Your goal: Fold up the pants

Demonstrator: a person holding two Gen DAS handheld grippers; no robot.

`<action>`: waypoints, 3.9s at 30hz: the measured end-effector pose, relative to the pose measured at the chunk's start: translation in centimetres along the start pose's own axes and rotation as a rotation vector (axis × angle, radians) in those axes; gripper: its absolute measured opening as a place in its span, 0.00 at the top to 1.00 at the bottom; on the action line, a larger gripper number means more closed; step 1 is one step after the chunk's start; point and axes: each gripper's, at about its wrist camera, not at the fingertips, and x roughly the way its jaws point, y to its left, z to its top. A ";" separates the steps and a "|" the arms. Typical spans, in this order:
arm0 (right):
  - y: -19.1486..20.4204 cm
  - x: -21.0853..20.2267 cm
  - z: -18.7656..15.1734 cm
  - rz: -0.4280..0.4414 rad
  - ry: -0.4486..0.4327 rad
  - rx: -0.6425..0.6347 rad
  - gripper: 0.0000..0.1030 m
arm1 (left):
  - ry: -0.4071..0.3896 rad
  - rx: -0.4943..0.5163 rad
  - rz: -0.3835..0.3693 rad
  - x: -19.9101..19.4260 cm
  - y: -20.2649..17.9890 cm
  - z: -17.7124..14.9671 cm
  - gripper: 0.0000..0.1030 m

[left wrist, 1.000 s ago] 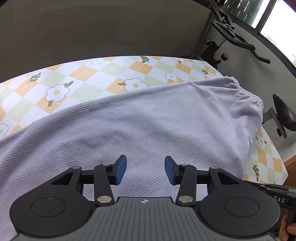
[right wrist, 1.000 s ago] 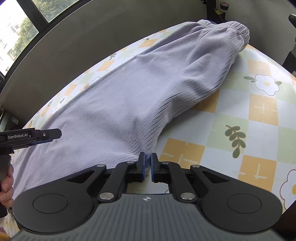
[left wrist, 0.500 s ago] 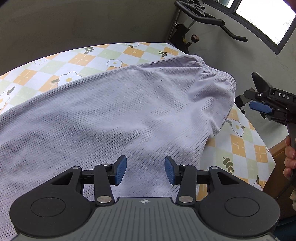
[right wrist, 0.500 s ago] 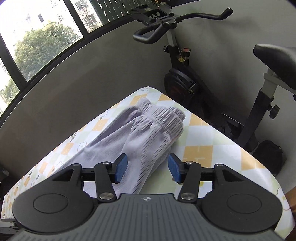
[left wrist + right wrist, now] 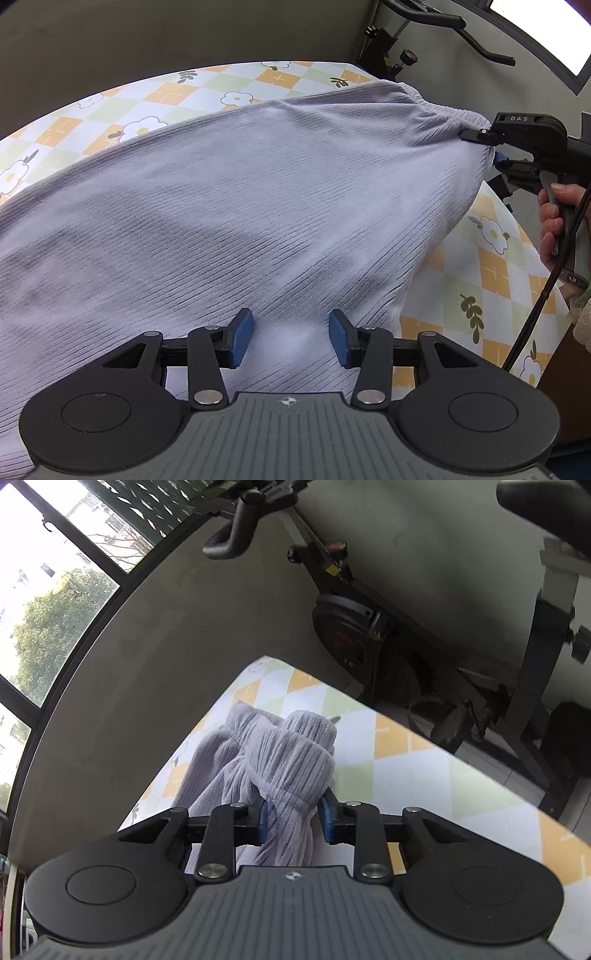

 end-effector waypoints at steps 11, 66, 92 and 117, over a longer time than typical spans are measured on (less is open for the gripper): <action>-1.5 1.8 -0.2 -0.131 0.079 -0.020 0.44 | -0.001 -0.032 -0.025 0.1 0.1 0.1 0.52; 32.4 2.5 -23.2 0.081 0.416 -0.667 0.33 | -0.526 -1.553 0.363 -23.6 39.1 -27.5 0.41; 32.5 0.7 -27.6 0.073 0.478 -0.843 0.28 | -0.629 -1.375 0.541 -25.5 40.9 -25.0 0.87; 29.7 1.5 -24.4 0.035 0.445 -0.744 0.16 | -0.600 -0.802 0.664 -25.6 32.3 -12.1 0.87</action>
